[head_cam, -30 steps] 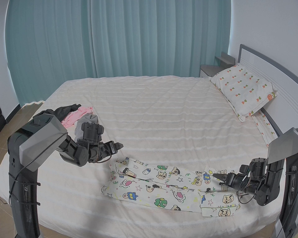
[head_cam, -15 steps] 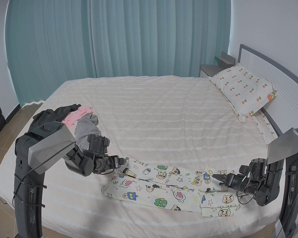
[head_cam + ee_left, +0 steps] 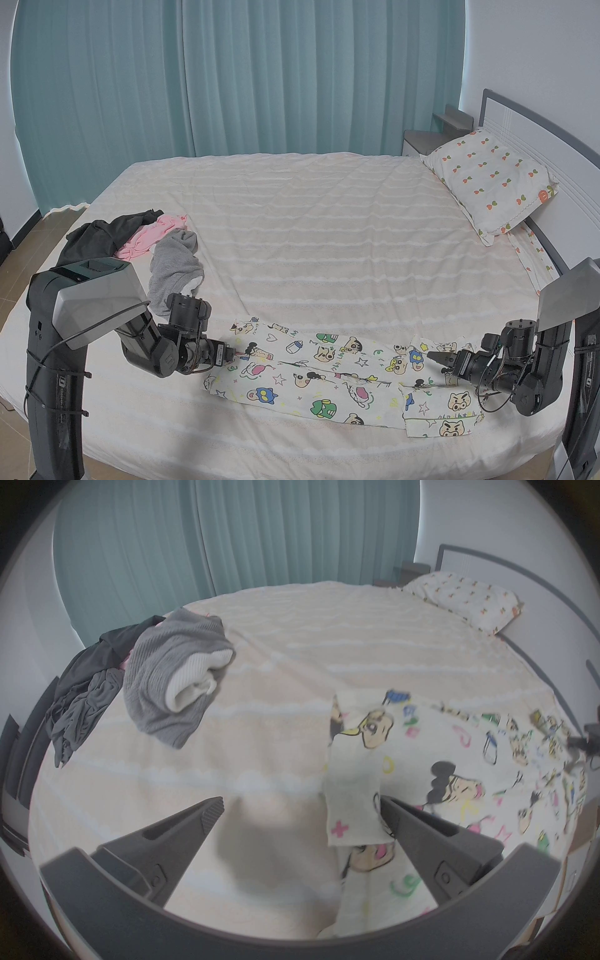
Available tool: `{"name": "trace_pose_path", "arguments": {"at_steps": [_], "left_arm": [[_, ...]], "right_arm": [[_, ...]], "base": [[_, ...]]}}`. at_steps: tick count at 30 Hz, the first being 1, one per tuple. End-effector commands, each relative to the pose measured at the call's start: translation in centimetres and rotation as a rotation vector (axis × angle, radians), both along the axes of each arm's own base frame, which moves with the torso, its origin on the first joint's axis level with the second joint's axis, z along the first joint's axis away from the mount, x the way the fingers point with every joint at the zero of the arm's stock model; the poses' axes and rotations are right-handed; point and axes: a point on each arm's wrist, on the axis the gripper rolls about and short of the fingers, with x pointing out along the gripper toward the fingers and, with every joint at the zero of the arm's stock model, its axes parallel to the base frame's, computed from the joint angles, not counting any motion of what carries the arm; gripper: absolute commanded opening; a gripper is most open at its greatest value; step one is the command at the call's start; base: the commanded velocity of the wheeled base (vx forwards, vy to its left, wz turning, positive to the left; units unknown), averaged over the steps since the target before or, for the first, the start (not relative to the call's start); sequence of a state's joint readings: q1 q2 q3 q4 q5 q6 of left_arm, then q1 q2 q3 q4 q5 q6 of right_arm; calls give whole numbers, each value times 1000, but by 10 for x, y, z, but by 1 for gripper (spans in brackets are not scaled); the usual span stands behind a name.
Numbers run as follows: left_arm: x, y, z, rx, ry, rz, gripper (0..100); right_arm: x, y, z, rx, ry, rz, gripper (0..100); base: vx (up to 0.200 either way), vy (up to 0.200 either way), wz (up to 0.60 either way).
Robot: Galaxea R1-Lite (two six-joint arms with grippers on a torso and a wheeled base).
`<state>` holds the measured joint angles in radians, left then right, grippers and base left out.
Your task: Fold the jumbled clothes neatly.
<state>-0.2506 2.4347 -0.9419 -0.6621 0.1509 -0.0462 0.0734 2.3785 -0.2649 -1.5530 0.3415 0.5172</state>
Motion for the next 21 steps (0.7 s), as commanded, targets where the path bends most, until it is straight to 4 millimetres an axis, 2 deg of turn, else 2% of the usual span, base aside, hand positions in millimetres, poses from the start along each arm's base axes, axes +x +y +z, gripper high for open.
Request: {"name": "trace_pose_path", "arguments": {"at_steps": [1,7,13,17,21], "left_arm": [[-6,9,-10,40,36,22,100],[-5,19,-8,60,31,56,100],[0,29,13,39,-21,92,100],[6,40,36,11,-85,125,100],[18,38,59,-60,-160,170,100]], "right_arm": [[1,0,0,1,-10,1,100],[1,0,0,1,-10,1,100],[1,0,0,1,-10,1,100],[1,0,0,0,-11,2,100],[1,1,0,-2,-11,4,100]], "base": [[0,0,0],[0,0,0],[0,0,0],[0,0,0],[0,0,0]]}}
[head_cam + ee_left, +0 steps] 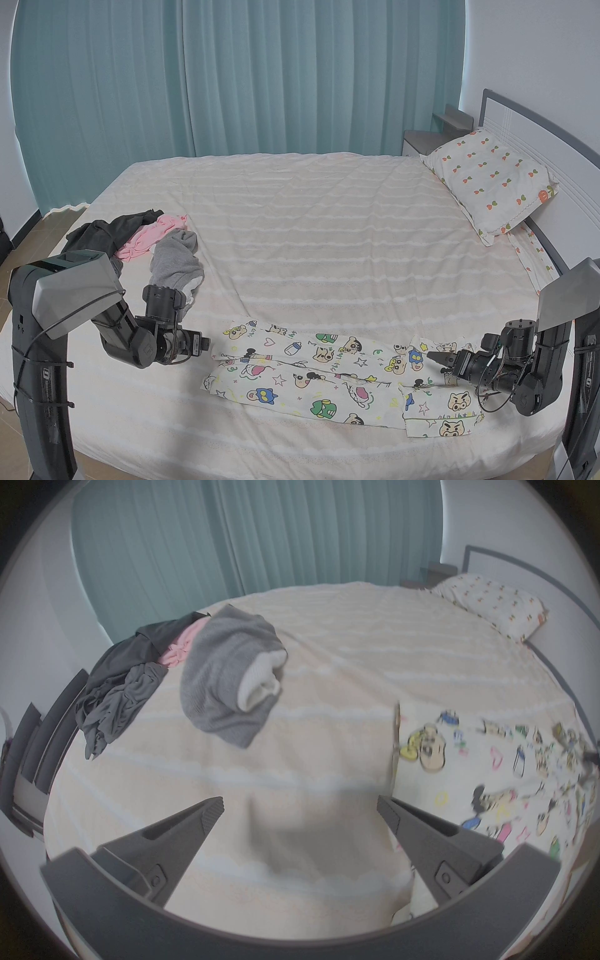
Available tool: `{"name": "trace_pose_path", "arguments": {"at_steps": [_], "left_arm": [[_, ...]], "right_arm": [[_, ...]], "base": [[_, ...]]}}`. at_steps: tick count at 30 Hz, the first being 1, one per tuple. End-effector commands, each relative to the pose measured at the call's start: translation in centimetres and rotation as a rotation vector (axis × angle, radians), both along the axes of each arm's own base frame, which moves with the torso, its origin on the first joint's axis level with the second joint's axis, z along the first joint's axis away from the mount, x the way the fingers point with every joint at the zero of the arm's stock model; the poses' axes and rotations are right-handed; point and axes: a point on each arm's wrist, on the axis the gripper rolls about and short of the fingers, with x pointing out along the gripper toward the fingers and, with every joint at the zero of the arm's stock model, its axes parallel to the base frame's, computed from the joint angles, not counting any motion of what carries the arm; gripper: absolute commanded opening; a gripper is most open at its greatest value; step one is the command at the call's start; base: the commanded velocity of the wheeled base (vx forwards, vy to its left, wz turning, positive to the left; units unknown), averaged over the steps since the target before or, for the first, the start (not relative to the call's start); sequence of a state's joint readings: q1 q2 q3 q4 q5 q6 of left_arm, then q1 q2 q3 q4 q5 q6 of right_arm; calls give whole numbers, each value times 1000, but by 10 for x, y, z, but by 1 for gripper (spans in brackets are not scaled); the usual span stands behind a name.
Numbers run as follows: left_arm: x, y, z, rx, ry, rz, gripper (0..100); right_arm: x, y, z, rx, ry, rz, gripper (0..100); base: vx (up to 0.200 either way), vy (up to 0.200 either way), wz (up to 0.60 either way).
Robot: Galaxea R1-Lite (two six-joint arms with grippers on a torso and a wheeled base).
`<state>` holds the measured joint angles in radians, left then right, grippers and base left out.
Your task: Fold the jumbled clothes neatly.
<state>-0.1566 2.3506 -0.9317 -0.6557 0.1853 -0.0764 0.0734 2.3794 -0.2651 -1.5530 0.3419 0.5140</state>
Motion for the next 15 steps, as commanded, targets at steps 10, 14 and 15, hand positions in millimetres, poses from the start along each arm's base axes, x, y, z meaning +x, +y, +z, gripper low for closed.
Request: {"name": "trace_pose_path", "arguments": {"at_steps": [10,14,15], "left_arm": [[61,-51,38,-278,-48,148,100],[73,-70,19,-309,9,90,100],[73,-72,18,-314,14,80,100]], "right_arm": [[0,1,1,0,-9,4,100],[0,2,1,-1,-11,4,100],[0,2,1,-1,-11,4,100]], "base": [[0,0,0],[0,0,0],[0,0,0]]}}
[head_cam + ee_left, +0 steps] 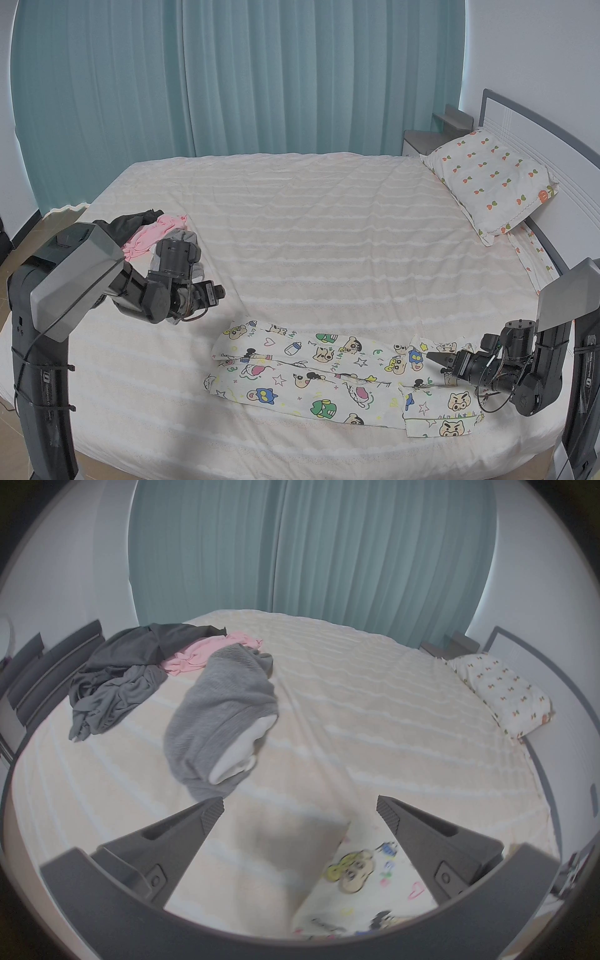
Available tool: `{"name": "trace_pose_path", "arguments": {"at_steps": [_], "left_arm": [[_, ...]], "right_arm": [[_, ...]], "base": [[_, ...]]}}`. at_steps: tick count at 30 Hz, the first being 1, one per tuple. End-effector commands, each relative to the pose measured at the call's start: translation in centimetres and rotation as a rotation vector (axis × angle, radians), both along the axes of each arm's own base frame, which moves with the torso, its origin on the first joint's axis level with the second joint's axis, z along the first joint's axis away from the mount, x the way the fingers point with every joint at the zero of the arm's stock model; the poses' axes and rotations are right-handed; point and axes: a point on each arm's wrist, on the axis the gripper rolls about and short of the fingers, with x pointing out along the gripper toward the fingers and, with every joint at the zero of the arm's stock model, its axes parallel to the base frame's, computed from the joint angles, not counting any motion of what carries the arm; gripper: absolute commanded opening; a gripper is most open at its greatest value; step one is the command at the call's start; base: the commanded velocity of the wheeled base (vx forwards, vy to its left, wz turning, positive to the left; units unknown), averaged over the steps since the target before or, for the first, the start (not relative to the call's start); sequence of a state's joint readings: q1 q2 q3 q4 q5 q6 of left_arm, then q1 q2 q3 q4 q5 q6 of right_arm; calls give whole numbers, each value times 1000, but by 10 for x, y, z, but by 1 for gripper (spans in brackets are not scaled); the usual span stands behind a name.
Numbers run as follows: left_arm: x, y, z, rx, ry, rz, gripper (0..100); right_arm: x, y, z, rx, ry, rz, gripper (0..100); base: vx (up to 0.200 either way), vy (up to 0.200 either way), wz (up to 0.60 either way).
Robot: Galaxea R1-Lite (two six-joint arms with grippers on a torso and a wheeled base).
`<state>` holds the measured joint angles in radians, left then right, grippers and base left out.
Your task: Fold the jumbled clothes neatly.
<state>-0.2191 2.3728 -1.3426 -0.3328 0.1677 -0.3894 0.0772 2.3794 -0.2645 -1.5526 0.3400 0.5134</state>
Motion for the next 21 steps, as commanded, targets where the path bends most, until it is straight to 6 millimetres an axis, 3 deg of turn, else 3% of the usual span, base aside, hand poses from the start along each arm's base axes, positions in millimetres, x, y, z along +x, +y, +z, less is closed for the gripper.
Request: {"name": "trace_pose_path", "arguments": {"at_steps": [1,8,21], "left_arm": [[14,-41,-36,-70,85,-97,100],[8,-44,-50,-40,123,-143,100],[11,-46,-58,-54,88,-145,100]], "right_arm": [[0,1,1,1,-11,1,100],[0,2,1,0,-12,5,100],[-1,3,1,-1,-9,10,100]], "base": [[0,0,0],[0,0,0],[0,0,0]]}}
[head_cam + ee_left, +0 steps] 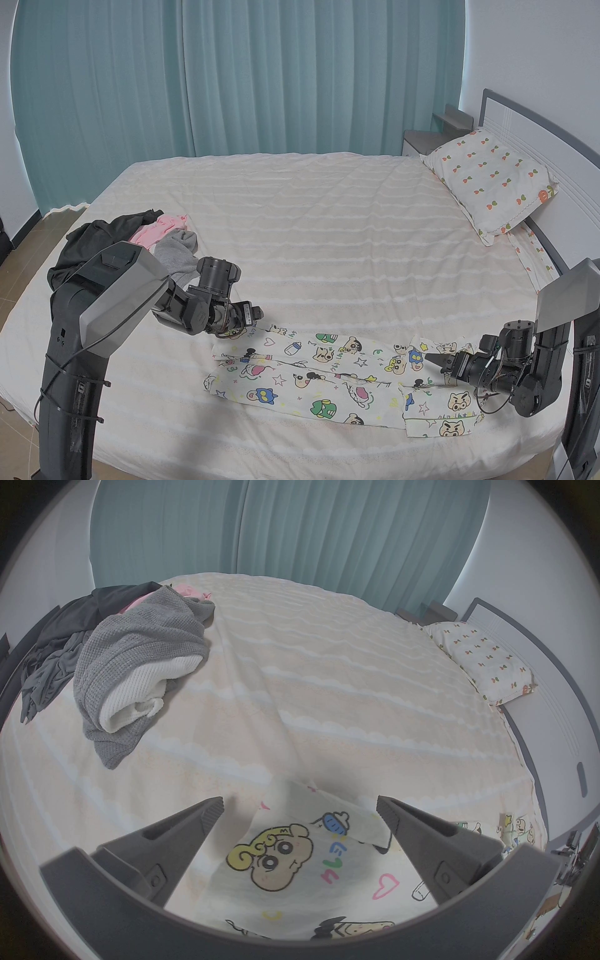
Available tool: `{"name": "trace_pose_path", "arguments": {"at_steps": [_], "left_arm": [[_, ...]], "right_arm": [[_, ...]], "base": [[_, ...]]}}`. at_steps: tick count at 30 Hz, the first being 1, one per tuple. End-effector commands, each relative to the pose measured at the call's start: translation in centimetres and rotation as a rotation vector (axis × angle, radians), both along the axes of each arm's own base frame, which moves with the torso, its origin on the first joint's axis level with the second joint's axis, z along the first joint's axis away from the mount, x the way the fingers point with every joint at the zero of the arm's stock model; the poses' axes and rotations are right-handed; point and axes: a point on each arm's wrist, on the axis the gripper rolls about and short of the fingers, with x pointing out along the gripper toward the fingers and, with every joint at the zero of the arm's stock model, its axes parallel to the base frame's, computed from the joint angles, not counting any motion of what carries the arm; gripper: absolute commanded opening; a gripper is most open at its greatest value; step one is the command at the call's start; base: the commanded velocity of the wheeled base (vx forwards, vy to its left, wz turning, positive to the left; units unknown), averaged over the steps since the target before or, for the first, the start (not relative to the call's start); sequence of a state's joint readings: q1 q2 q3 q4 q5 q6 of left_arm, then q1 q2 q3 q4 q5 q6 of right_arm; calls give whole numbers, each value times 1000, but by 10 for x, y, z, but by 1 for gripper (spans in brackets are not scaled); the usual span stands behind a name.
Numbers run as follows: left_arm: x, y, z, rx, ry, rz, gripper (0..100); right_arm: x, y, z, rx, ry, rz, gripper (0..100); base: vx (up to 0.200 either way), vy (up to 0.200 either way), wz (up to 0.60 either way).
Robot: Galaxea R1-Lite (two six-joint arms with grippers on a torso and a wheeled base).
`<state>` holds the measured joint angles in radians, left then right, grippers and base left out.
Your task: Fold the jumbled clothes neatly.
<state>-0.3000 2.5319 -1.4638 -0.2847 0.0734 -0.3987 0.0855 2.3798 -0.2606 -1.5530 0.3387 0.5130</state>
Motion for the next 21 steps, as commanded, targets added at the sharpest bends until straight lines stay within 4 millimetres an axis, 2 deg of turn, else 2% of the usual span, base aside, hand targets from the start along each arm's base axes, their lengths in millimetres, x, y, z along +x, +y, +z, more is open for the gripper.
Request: {"name": "trace_pose_path", "arguments": {"at_steps": [1,17,18,21], "left_arm": [[1,-3,-8,-8,-12,-1,100],[-2,-6,-13,-61,15,20,100],[-4,-6,-14,-60,20,20,0],[-4,-3,-14,-60,21,26,0]], "right_arm": [[1,1,1,1,-13,2,100],[1,1,1,2,-13,4,100],[1,1,1,2,-13,4,100],[1,1,0,1,-11,4,100]], "base": [[0,0,0],[0,0,0],[0,0,0],[0,0,0]]}}
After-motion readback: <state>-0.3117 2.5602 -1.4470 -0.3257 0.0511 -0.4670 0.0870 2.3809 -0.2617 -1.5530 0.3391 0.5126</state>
